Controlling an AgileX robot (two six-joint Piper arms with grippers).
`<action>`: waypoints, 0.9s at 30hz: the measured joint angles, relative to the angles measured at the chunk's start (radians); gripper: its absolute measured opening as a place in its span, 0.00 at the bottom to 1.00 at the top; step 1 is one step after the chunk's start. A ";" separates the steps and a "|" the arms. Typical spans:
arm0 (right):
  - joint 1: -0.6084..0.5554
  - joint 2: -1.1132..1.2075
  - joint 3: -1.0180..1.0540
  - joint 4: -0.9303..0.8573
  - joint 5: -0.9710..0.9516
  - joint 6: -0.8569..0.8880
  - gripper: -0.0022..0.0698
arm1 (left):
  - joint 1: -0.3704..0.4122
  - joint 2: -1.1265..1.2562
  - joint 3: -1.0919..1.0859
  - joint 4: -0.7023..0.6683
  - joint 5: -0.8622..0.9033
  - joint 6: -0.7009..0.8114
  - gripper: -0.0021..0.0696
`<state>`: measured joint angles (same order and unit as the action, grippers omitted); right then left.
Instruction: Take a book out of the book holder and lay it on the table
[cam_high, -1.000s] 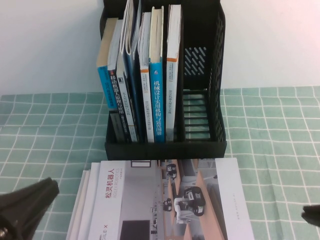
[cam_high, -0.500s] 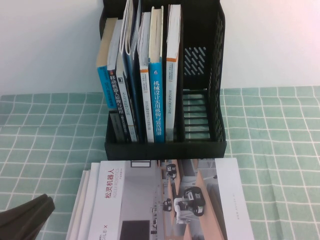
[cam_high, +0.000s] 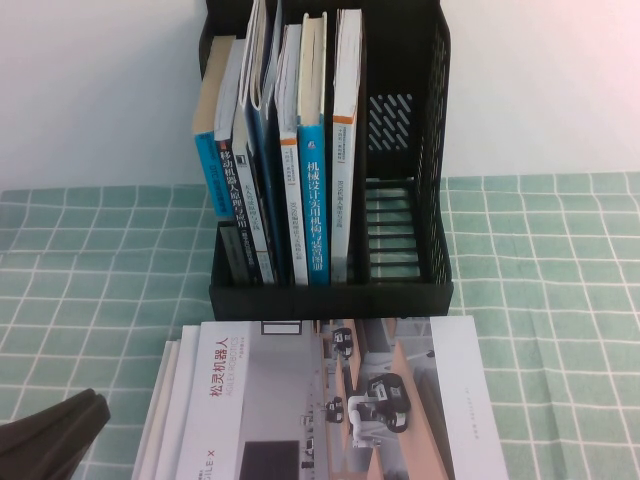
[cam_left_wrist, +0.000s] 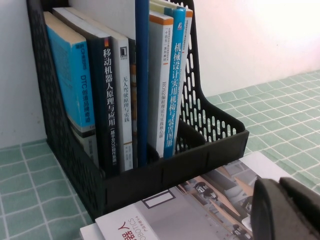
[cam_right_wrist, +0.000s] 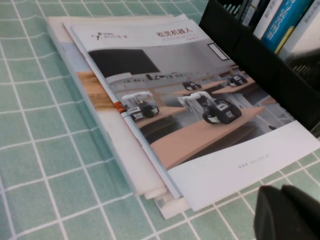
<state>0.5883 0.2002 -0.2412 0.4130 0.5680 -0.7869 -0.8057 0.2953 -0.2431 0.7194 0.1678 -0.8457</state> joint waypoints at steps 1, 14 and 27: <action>0.000 0.000 0.000 0.000 0.002 0.000 0.03 | 0.000 0.000 0.000 0.000 0.000 0.000 0.03; 0.000 0.000 0.000 0.001 0.017 0.002 0.03 | 0.392 -0.148 0.039 -0.494 0.088 0.610 0.03; 0.000 0.000 0.000 0.001 0.023 0.002 0.03 | 0.721 -0.308 0.265 -0.705 0.095 0.787 0.03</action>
<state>0.5883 0.2002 -0.2412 0.4145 0.5912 -0.7853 -0.0852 -0.0125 0.0219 0.0140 0.2632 -0.0588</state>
